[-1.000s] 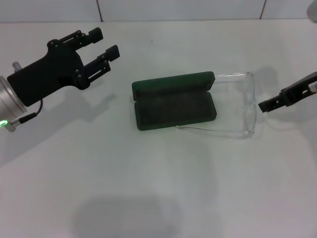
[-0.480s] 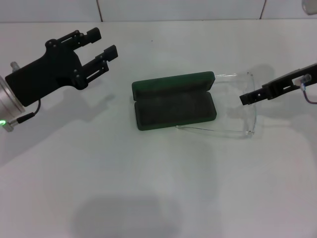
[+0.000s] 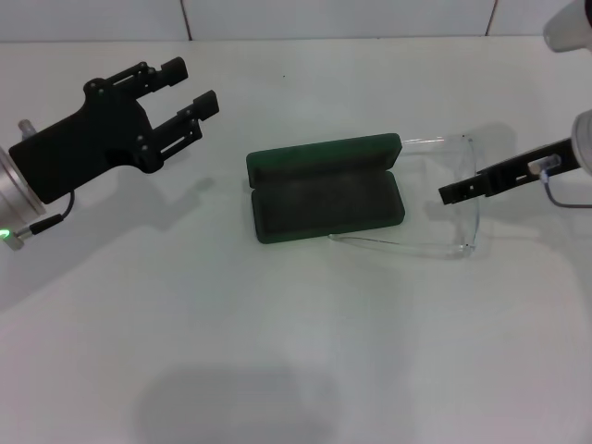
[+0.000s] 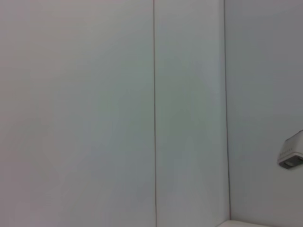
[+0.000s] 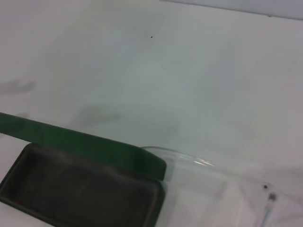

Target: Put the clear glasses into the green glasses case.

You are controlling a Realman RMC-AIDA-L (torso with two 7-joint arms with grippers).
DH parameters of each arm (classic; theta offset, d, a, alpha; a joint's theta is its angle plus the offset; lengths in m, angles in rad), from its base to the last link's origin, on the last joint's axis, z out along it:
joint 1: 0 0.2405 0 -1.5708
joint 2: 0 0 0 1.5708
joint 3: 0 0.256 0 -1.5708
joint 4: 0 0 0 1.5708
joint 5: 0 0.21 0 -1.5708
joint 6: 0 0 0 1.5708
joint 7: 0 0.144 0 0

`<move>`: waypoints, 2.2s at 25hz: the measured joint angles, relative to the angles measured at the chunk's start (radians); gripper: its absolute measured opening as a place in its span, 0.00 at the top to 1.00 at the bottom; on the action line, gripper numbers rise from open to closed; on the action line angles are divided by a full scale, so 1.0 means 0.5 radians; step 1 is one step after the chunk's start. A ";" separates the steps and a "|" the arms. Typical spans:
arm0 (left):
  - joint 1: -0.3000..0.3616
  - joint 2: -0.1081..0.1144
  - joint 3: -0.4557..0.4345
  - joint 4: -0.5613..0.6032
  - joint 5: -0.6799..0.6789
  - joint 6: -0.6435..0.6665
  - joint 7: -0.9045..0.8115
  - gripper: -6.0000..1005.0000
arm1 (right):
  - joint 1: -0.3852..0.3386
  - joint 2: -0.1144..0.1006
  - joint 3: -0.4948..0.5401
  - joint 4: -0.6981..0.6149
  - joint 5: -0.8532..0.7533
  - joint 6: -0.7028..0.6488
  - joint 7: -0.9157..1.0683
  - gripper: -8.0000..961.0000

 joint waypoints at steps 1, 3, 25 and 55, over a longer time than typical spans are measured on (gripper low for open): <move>0.000 -0.001 0.000 0.000 0.000 0.000 0.004 0.44 | 0.000 0.000 -0.015 0.007 0.010 0.014 -0.001 0.18; 0.000 -0.003 0.000 0.000 0.001 0.000 0.006 0.44 | 0.001 0.000 -0.055 0.016 0.021 0.033 -0.002 0.18; 0.028 -0.004 -0.003 0.000 0.002 -0.003 0.006 0.44 | -0.019 -0.029 -0.059 0.074 -0.012 0.062 -0.004 0.66; 0.049 -0.038 -0.004 0.081 -0.123 0.036 -0.134 0.43 | -0.507 -0.003 0.050 -0.260 0.961 0.494 -1.387 0.87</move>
